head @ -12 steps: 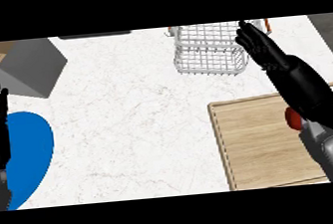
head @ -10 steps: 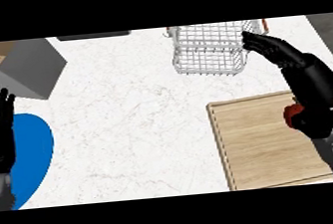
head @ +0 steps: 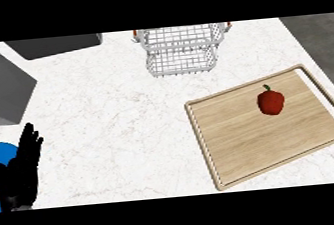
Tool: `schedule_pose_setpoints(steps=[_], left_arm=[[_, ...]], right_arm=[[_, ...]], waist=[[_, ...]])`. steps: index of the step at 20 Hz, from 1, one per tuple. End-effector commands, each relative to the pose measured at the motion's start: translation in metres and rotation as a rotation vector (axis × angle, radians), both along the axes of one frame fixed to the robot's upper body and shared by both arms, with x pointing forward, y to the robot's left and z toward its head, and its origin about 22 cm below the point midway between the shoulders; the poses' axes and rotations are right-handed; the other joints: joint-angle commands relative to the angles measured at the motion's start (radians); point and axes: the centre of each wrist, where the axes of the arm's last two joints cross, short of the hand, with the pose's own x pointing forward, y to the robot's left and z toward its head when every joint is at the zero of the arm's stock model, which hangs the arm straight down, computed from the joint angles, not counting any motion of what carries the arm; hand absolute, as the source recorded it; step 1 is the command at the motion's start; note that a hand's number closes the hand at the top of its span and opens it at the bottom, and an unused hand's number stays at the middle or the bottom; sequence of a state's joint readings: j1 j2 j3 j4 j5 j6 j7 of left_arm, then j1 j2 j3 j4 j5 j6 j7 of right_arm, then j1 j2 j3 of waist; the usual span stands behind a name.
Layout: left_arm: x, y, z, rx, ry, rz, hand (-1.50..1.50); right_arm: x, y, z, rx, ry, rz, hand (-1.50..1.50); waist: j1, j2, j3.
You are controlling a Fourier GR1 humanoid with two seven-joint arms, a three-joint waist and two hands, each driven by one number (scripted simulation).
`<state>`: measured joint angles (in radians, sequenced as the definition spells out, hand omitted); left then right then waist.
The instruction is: Pick the bell pepper from the tray and place it in the tiered basket
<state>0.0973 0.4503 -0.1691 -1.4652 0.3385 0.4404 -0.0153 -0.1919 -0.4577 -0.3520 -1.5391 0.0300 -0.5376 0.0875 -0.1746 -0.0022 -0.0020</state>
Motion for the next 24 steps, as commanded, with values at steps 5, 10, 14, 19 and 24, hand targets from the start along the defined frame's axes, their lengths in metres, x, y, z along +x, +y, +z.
schedule_pose_setpoints(steps=[5, 10, 14, 19, 24], left_arm=[[-0.014, -0.062, -0.033, -0.03, 0.069, -0.141, 0.0], [-0.012, -0.049, -0.027, 0.003, 0.062, -0.171, 0.0], [-0.007, -0.059, -0.032, -0.013, 0.064, -0.19, 0.0], [0.005, -0.065, -0.025, -0.01, 0.05, -0.2, 0.0], [0.01, -0.07, -0.028, -0.012, 0.063, -0.21, 0.0]], right_arm=[[-0.073, 0.016, -0.026, 0.081, -0.098, -0.452, -1.5], [-0.095, 0.033, -0.052, 0.148, 0.337, -0.333, -1.5], [-0.106, 0.04, -0.05, 0.096, 0.605, -0.29, -1.5], [-0.103, 0.04, -0.021, 0.0, 0.857, -0.381, -1.5], [-0.074, 0.075, 0.013, -0.017, 0.909, -0.488, -1.5]], waist=[[0.123, -0.005, -0.002], [0.152, 0.002, -0.007], [0.163, 0.011, -0.011], [0.185, 0.014, -0.011], [0.207, 0.012, -0.005]])
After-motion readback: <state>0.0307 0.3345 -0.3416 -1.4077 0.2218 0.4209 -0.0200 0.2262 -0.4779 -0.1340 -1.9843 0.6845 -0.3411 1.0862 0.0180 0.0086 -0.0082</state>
